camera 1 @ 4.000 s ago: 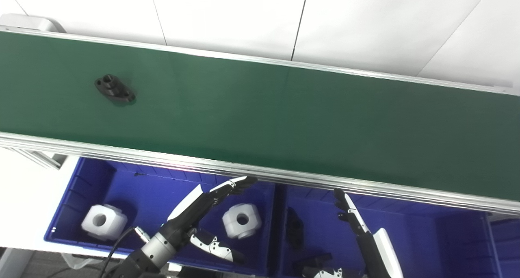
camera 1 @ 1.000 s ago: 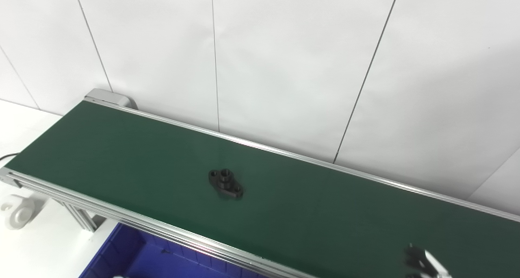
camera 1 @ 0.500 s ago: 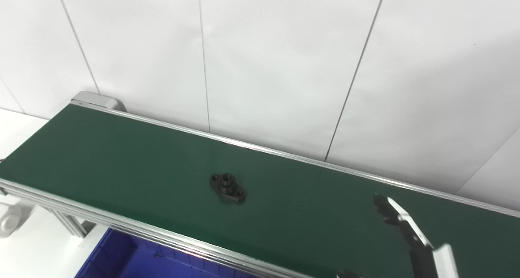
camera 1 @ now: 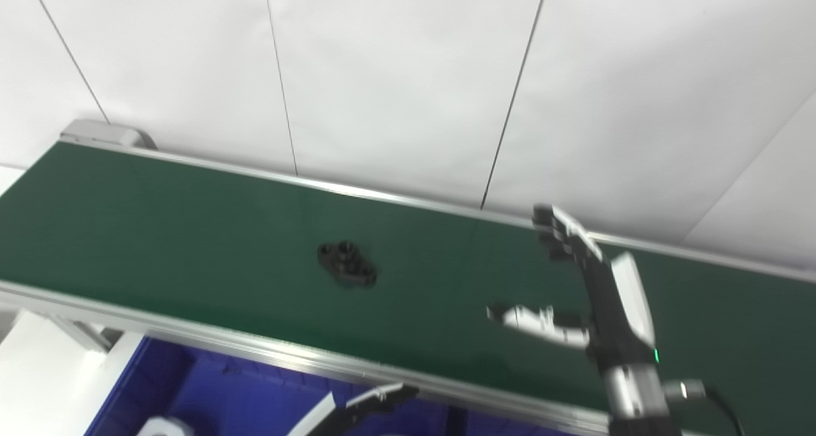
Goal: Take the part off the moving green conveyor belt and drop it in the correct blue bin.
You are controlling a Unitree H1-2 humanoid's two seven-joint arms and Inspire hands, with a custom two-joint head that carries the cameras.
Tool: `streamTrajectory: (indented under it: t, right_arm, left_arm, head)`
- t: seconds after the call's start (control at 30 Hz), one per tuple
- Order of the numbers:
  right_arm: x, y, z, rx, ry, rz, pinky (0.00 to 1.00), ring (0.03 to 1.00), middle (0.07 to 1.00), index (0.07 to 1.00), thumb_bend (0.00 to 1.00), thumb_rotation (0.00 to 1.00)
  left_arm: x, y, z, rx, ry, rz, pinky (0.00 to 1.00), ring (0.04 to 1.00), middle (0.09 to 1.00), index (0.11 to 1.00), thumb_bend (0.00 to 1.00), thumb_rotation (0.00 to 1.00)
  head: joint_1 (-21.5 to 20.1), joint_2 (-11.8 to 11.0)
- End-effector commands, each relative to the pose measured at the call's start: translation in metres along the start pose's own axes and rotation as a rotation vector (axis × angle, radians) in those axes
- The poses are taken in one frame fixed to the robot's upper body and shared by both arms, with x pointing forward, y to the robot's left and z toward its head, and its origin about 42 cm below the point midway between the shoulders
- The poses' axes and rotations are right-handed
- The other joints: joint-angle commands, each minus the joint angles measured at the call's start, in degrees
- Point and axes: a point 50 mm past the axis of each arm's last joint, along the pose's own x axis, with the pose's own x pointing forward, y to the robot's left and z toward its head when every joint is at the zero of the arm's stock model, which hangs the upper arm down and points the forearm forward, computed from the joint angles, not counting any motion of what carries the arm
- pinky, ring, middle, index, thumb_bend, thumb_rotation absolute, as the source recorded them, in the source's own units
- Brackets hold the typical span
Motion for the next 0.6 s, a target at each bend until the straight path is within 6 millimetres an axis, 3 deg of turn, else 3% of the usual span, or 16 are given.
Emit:
streamTrajectory:
  t: [0.0, 0.1, 0.33, 0.4, 0.57]
  right_arm:
    - [0.014, -0.004, 0.012, -0.002, -0.028, -0.015, 0.67, 0.749, 0.808, 0.847, 0.81, 0.34]
    - [0.032, -0.004, 0.018, -0.014, -0.027, 0.002, 0.68, 0.751, 0.813, 0.852, 0.82, 0.34]
    - [0.054, 0.006, 0.026, -0.032, -0.013, 0.052, 0.65, 0.740, 0.785, 0.858, 0.84, 0.36]
    - [0.058, 0.011, 0.027, -0.039, -0.014, 0.071, 0.65, 0.735, 0.781, 0.859, 0.84, 0.36]
    - [0.071, 0.027, 0.025, -0.075, -0.015, 0.126, 0.64, 0.726, 0.773, 0.852, 0.85, 0.36]
  left_arm:
    - [-0.001, 0.010, 0.012, 0.001, -0.070, 0.007, 0.87, 0.891, 0.897, 0.874, 0.90, 0.24]
    - [0.000, 0.018, 0.016, 0.012, -0.088, 0.008, 0.86, 0.889, 0.895, 0.876, 0.89, 0.23]
    - [0.004, 0.026, 0.022, 0.026, -0.110, 0.007, 0.81, 0.863, 0.876, 0.858, 0.91, 0.23]
    - [0.004, 0.027, 0.023, 0.024, -0.114, 0.004, 0.81, 0.862, 0.876, 0.857, 0.91, 0.22]
    - [0.004, 0.025, 0.022, 0.020, -0.110, 0.006, 0.81, 0.857, 0.870, 0.851, 0.92, 0.23]
  head:
    - [-0.34, 1.65]
    - [-0.10, 3.20]
    - [0.50, 3.93]
    - [0.54, 3.72]
    - [0.70, 0.54]
